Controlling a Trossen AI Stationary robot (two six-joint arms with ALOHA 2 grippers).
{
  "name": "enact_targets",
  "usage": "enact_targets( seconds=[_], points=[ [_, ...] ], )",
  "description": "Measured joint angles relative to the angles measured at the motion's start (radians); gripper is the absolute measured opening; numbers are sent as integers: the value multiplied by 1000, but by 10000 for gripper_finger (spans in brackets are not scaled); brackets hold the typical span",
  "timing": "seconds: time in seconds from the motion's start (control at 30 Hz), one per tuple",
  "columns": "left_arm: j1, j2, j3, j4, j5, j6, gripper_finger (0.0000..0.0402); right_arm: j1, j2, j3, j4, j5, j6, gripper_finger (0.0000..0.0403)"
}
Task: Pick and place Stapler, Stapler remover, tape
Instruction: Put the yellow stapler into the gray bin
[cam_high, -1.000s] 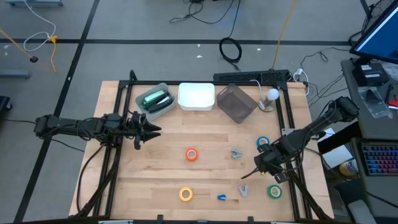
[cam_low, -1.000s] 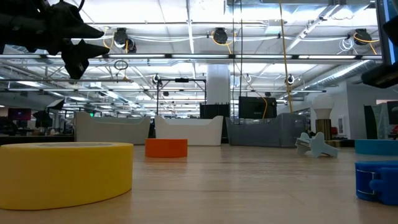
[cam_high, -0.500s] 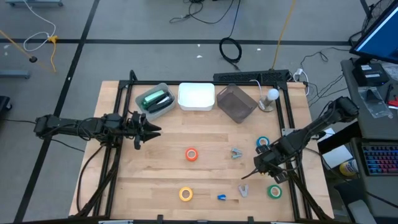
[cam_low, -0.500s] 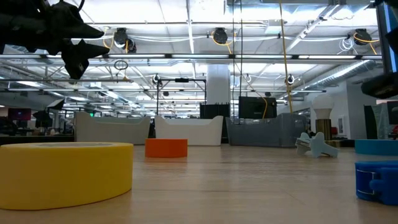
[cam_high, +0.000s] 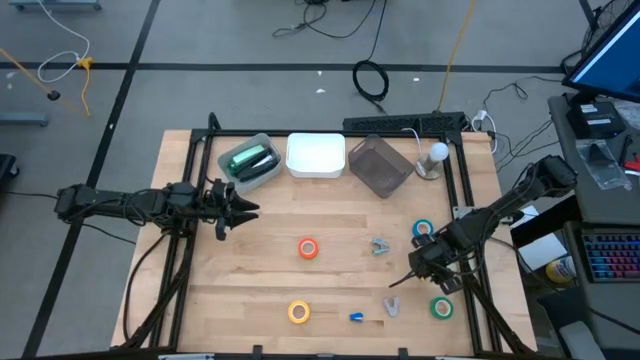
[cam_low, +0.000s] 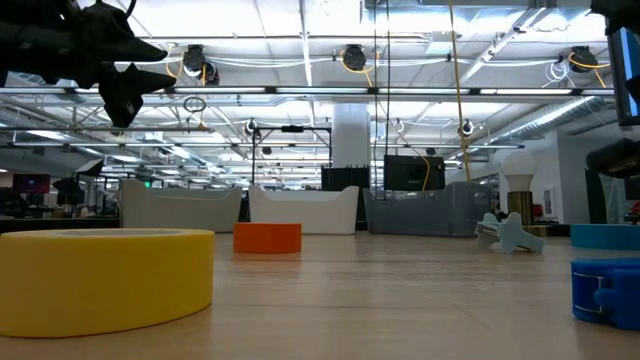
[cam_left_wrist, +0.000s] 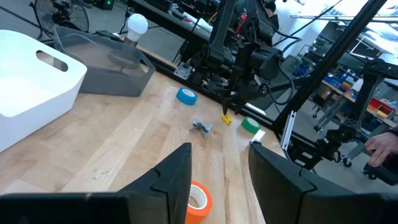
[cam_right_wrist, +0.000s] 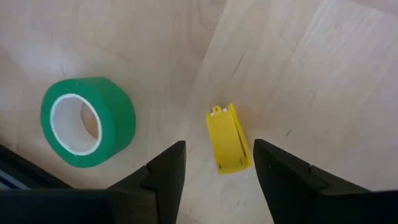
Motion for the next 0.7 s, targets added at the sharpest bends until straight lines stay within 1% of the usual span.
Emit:
enact_targets(
  seconds=[0.37, 0.53, 0.7],
  points=[
    [0, 0, 0, 0, 0, 0, 159, 0, 0, -66, 60, 4, 41, 173],
    [0, 0, 0, 0, 0, 0, 159, 0, 0, -67, 68, 32, 45, 154],
    [0, 0, 0, 0, 0, 0, 159, 0, 0, -67, 67, 33, 45, 130]
  ],
)
